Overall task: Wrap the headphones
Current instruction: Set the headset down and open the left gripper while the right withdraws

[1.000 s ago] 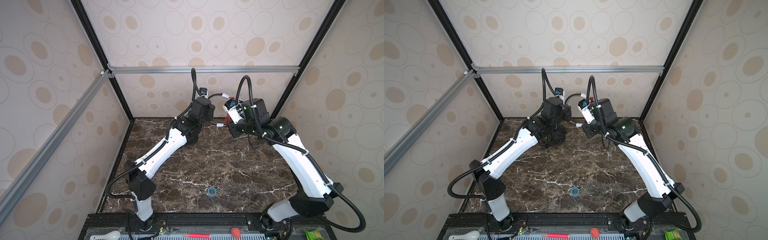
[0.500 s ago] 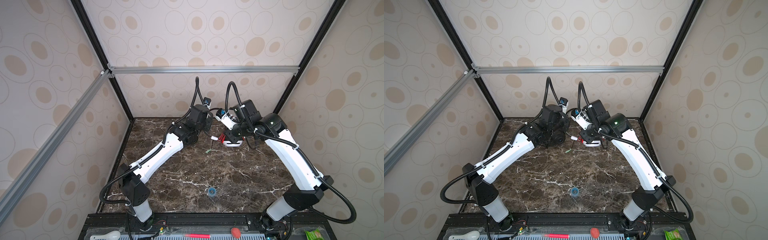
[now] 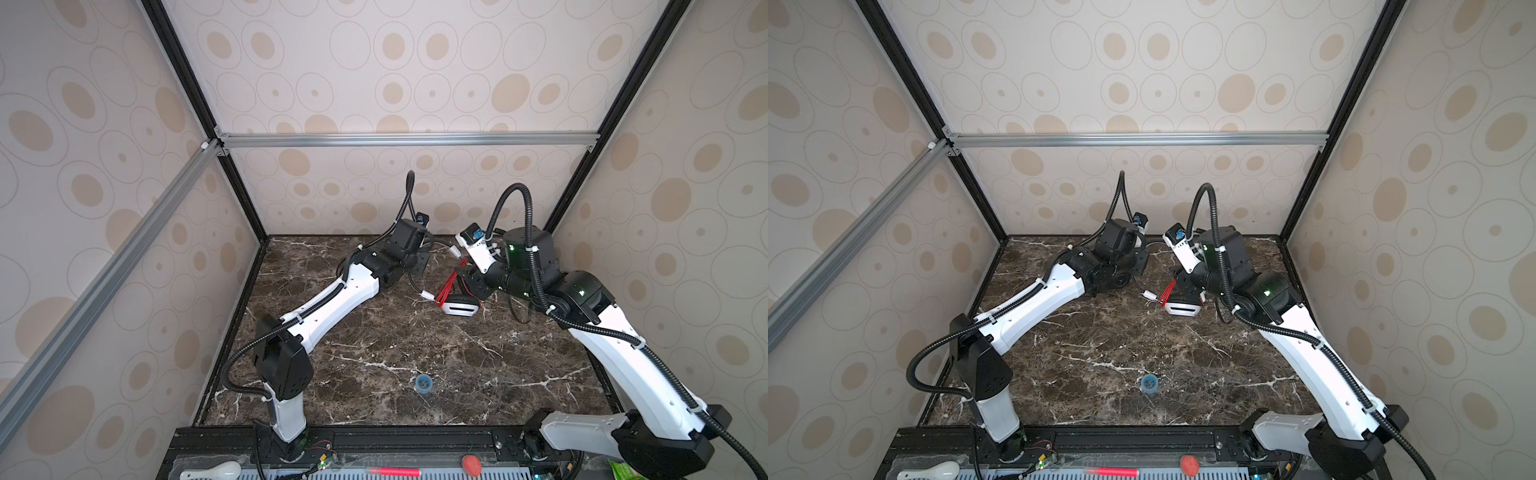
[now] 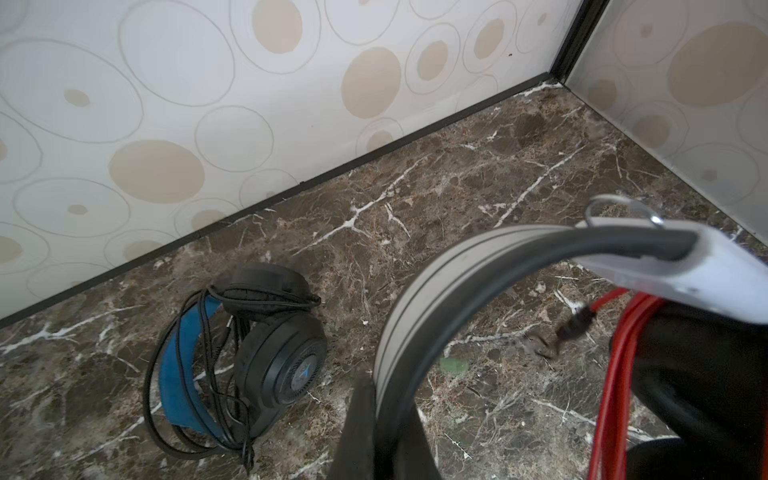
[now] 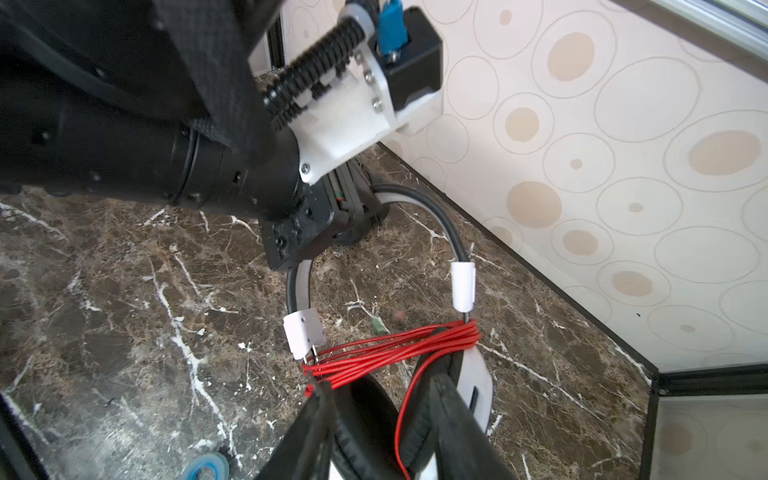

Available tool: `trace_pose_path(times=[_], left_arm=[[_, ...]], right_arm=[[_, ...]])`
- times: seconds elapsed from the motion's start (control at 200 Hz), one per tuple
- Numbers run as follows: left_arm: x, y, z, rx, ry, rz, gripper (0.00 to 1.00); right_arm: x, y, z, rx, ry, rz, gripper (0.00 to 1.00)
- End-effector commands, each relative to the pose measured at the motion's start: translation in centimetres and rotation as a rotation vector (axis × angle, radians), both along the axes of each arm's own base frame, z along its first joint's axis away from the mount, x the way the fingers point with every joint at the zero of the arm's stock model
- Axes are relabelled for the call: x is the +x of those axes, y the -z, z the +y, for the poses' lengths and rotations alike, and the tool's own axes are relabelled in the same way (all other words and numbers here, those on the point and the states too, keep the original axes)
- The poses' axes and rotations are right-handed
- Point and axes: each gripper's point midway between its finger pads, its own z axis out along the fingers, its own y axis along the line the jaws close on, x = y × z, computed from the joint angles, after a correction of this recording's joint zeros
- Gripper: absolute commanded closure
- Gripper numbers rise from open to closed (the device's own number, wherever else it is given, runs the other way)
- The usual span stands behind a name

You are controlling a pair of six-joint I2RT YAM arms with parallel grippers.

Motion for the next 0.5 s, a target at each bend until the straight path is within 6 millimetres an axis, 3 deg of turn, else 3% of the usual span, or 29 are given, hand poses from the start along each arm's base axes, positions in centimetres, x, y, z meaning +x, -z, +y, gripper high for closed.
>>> trace_pose_path(times=[0.0, 0.395, 0.495], left_arm=[[0.8, -3.6, -0.8, -0.156, -0.01, -0.034, 1.0], [5.6, 2.4, -3.5, -0.349, -0.081, 0.055, 1.0], [6.5, 3.4, -4.5, -0.377, -0.074, 0.065, 1.0]], right_arm=[[0.9, -0.6, -0.7, 0.022, 0.051, -0.05, 0.55], [3.8, -2.1, -4.6, 0.079, 0.299, -0.14, 0.35], [4.2, -1.9, -5.4, 0.057, 0.327, -0.143, 0.35]])
